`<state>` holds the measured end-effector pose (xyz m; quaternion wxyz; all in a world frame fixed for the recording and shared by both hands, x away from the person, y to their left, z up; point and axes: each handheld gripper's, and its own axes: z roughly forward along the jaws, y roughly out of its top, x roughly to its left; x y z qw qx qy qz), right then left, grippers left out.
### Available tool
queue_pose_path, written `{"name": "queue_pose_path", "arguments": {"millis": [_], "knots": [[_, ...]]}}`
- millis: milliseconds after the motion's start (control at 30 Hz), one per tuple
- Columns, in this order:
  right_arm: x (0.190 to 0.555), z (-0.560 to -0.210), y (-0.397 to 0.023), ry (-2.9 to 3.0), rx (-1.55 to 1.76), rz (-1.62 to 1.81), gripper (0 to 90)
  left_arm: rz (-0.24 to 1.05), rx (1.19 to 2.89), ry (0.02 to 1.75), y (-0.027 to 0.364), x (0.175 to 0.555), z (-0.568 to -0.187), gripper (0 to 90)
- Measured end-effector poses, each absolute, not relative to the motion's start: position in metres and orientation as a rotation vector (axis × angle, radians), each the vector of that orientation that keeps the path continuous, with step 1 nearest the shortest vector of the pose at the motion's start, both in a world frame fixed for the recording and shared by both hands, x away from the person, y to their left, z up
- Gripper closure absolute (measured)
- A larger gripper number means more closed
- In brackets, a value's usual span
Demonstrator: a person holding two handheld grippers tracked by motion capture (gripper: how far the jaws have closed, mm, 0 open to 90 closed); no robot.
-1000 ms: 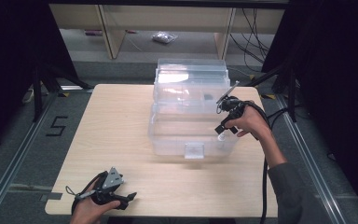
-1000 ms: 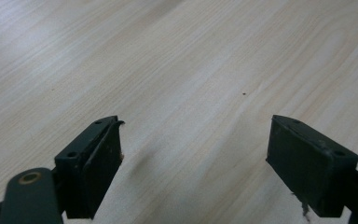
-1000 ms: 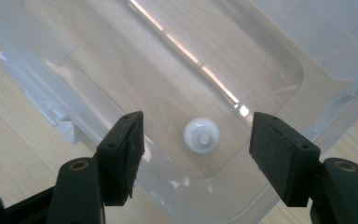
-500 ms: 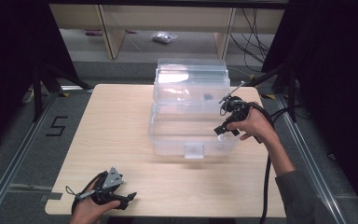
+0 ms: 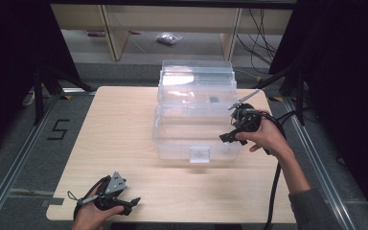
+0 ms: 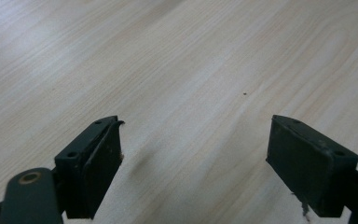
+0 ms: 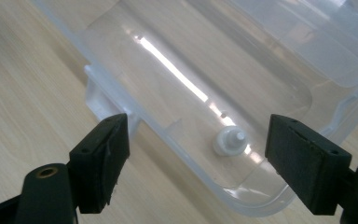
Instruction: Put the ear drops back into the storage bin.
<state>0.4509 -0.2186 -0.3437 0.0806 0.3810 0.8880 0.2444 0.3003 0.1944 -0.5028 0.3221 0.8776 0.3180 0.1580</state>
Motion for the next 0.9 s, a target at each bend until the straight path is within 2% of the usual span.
{"name": "queue_pose_path", "arguments": {"millis": [900], "knots": [[0.42,-0.357,-0.23,2.638,1.134,0.842,22.1,0.412,2.3,0.839,0.195,0.3,-0.503,17.3]]}}
